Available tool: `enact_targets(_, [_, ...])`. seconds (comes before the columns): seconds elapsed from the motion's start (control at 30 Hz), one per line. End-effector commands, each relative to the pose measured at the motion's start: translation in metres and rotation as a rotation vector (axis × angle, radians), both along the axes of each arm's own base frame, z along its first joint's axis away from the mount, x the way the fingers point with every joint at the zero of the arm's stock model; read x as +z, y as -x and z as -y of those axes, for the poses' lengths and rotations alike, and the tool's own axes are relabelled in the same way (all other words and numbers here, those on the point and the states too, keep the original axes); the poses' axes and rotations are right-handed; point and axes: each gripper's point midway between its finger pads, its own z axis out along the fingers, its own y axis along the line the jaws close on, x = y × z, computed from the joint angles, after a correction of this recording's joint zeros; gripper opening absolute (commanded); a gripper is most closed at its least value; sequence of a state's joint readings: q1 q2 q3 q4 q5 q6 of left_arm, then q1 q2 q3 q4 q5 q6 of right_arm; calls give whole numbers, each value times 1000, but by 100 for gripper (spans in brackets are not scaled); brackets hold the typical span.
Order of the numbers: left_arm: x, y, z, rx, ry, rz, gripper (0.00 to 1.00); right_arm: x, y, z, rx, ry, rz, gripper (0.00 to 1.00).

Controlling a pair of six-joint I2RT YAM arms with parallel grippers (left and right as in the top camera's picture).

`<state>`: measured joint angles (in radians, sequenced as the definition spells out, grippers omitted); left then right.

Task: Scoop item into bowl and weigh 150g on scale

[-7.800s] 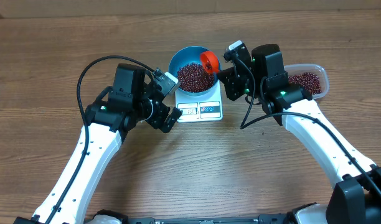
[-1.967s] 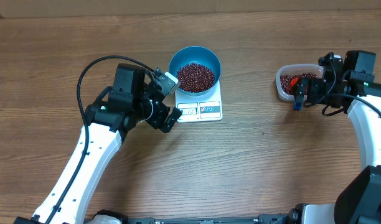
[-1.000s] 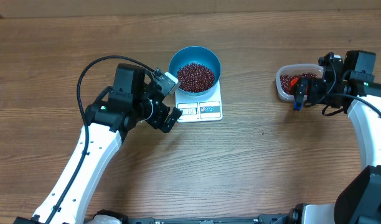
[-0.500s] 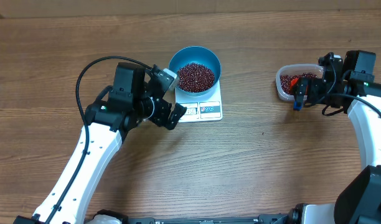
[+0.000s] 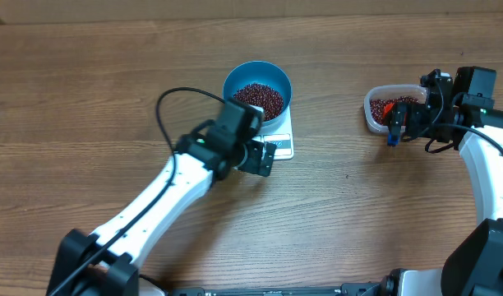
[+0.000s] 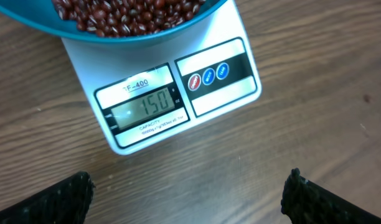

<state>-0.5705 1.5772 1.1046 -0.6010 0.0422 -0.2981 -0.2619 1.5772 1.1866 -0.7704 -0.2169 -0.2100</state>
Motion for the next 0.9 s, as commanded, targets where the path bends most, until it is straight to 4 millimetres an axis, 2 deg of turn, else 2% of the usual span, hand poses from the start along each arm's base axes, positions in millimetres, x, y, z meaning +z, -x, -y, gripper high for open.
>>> enact_targets(0.0, [-15, -10, -2, 135, -33, 6, 100, 13, -7, 3, 0, 17, 36, 100])
enact_targets(0.17, [-25, -10, 1, 197, -16, -26, 100, 13, -7, 3, 0, 17, 36, 100])
enact_targets(0.87, [-23, -15, -2, 202, -29, 0, 100, 13, -7, 3, 0, 17, 37, 100])
